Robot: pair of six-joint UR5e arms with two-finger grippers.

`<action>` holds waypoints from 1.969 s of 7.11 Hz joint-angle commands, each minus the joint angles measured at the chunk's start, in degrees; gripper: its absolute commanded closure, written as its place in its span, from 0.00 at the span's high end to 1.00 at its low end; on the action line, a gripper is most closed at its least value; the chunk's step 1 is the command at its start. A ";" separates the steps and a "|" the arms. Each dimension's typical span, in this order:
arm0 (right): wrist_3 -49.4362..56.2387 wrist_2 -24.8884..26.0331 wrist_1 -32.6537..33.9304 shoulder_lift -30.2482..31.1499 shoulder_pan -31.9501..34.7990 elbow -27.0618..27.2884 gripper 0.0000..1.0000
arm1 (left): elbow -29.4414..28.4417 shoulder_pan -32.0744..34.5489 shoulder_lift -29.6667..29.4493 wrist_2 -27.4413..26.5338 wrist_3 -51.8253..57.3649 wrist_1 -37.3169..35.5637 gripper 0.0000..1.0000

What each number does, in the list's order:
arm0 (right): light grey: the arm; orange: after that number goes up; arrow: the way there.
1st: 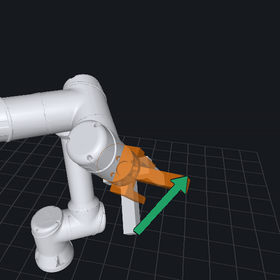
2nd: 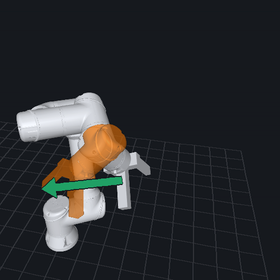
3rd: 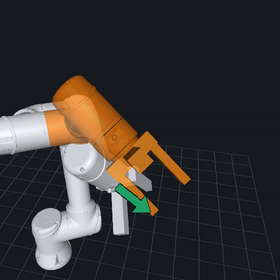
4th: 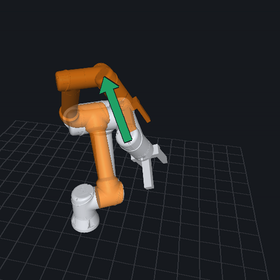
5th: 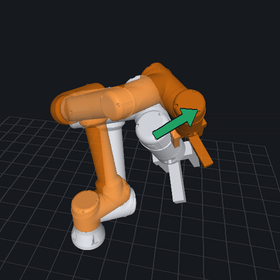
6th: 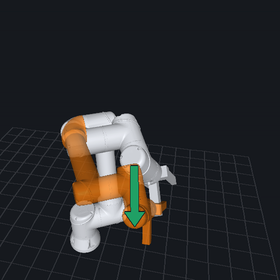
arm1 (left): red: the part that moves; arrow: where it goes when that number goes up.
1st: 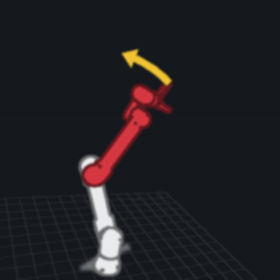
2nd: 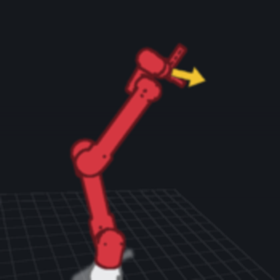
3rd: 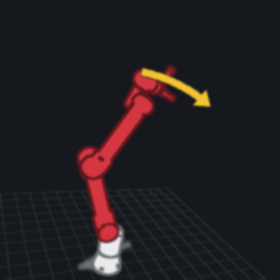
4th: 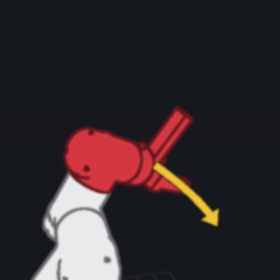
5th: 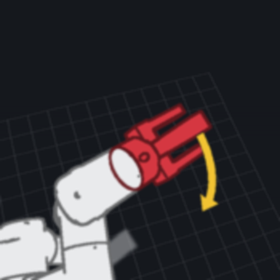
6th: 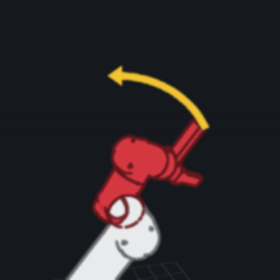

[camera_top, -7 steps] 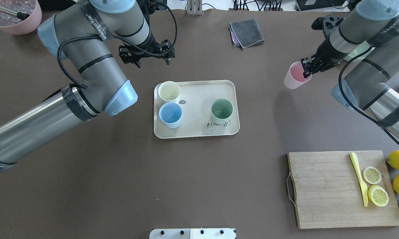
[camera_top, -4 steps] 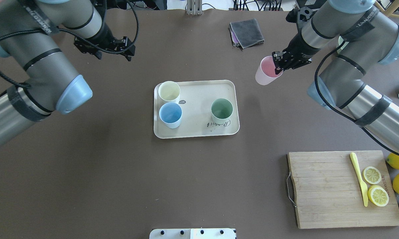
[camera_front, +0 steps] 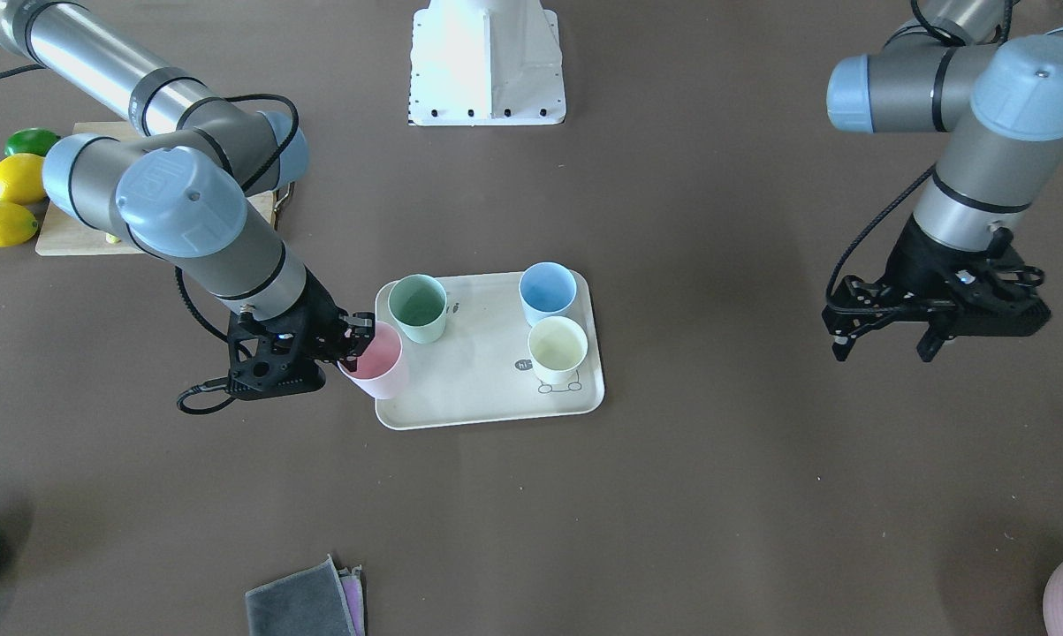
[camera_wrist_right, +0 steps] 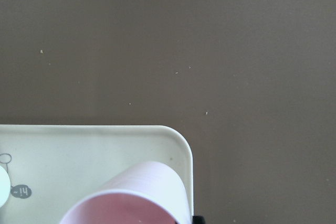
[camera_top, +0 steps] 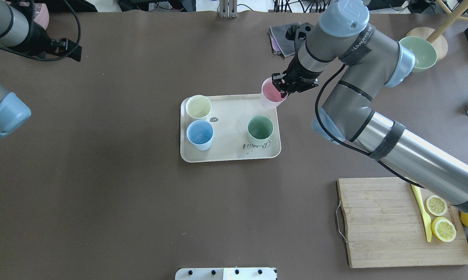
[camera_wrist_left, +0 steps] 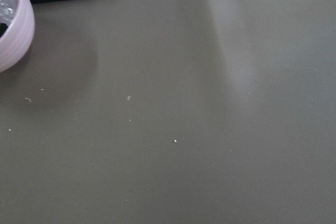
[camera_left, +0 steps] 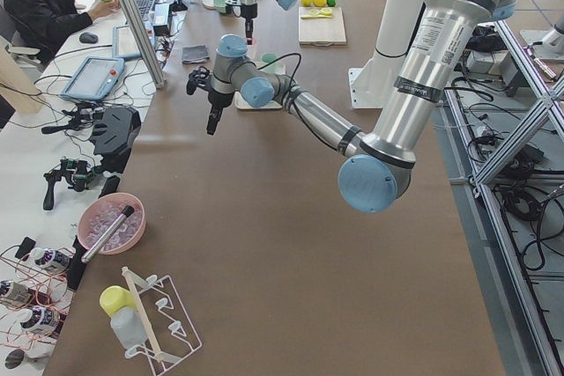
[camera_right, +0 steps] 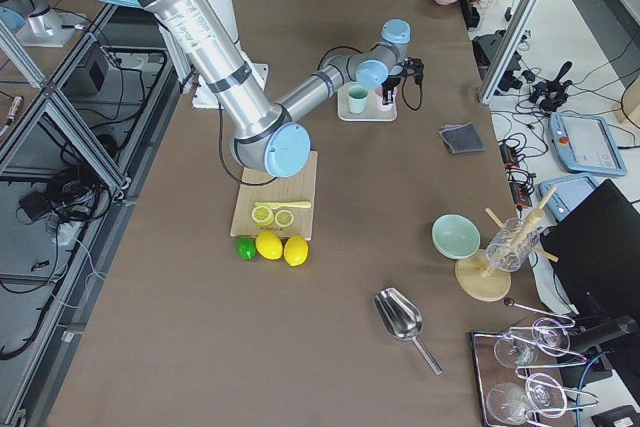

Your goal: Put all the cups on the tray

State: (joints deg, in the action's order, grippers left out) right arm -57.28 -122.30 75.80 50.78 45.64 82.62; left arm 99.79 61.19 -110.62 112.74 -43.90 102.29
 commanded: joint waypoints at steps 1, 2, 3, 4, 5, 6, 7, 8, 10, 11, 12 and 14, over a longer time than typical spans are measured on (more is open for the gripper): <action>-0.03 1.54 -0.21 -1.21 -2.13 -2.37 0.00 | -1.26 2.09 0.84 0.91 0.14 1.07 0.98; -0.11 1.54 -0.30 -1.21 -2.39 -2.46 0.00 | -1.87 2.09 0.84 0.82 0.14 1.16 0.98; -0.11 1.63 -0.38 -1.30 -2.83 -2.46 0.00 | -2.05 2.09 0.93 0.82 0.14 1.16 0.98; -2.29 1.98 0.05 -1.91 -3.27 -2.64 0.89 | -2.05 2.18 1.02 0.82 0.14 1.07 0.98; -3.09 3.11 -0.64 -2.26 -3.89 -2.64 1.00 | -2.40 2.36 1.02 0.73 0.22 0.98 0.98; -2.41 3.30 -0.82 -2.35 -3.80 -1.25 1.00 | -3.19 2.53 1.02 0.82 0.22 1.24 0.98; -1.96 6.26 -0.82 -2.27 -2.50 -0.36 1.00 | -3.46 2.62 1.02 0.73 0.31 1.42 0.98; 1.96 6.20 -0.65 -1.05 1.78 0.95 1.00 | -3.46 3.14 1.02 0.82 2.05 1.25 0.98; 6.64 2.01 -0.30 5.61 8.47 6.73 1.00 | -2.94 3.76 2.15 1.17 3.65 1.77 0.98; 6.92 3.03 -0.56 8.60 9.37 8.94 1.00 | -2.32 3.94 2.51 1.34 3.65 1.95 0.98; 6.92 2.69 0.05 10.29 11.99 9.57 1.00 | -1.27 4.46 3.99 1.43 3.74 1.95 0.98; 19.13 -2.20 3.36 14.59 20.06 9.31 1.00 | -0.47 8.83 7.15 8.31 11.34 1.25 0.98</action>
State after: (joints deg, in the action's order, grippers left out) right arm -46.26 -121.36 76.69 62.72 60.96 91.80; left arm 98.92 67.20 -105.69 116.11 -37.10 103.76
